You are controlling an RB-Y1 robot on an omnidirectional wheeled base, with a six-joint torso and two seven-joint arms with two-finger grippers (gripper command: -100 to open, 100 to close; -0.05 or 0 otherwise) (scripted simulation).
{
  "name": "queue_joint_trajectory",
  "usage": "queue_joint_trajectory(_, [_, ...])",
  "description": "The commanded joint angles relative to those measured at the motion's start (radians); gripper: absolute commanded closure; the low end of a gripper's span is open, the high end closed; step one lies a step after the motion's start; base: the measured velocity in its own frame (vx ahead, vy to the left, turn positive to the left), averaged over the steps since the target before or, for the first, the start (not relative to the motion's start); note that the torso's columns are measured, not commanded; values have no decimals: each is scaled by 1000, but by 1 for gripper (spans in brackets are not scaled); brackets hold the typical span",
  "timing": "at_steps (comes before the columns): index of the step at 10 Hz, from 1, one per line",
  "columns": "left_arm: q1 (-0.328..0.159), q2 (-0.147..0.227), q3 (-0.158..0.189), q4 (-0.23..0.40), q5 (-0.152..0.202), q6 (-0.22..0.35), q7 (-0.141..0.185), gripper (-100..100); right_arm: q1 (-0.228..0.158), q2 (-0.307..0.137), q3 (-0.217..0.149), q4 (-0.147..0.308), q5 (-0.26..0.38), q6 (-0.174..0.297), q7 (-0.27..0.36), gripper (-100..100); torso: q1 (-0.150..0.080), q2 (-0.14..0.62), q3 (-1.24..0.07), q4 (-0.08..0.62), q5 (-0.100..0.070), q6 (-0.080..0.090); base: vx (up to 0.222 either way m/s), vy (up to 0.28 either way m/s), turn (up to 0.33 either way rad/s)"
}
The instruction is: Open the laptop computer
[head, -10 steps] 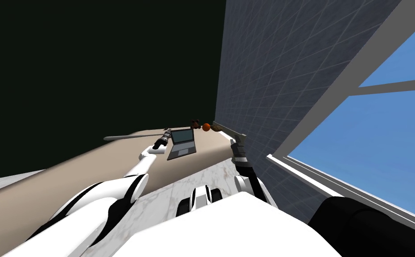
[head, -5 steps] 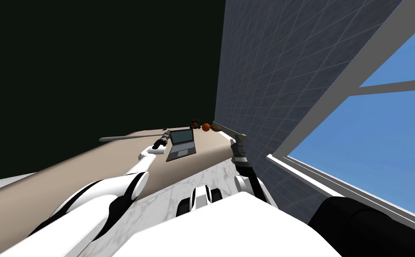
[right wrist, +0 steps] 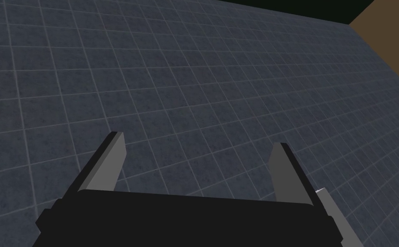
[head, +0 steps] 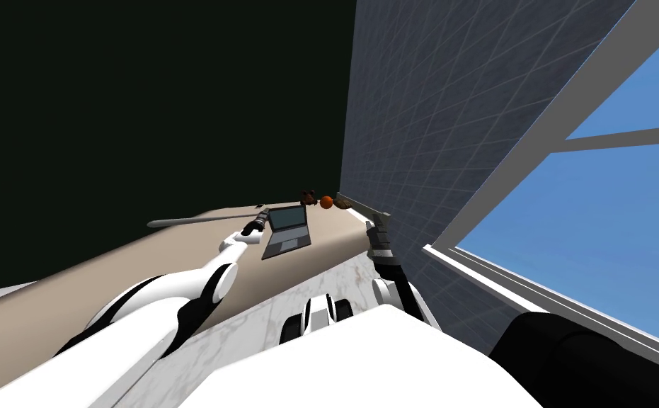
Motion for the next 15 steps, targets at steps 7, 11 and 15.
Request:
queue_joint_trajectory(7, [184, -12, 56, -186, -74, 118, 147, -100, 0, 0, 0, 0, 0, 0, 0, 0, -2, -5, -3, -2, 0, 0, 4, 34, -195])
queue_joint_trajectory(11, [319, -25, 114, -339, -146, 216, 282, -100, 0, 0, 0, 0, 0, 0, 0, 0, 1, -2, -1, -2, 1, 2, -3, 59, -336])
queue_joint_trajectory(15, [436, -39, 171, -401, -219, 281, 357, -100, 0, 0, 0, 0, 0, 0, 0, 0, 3, 1, 0, 0, 0, 1, 0, 39, -184])
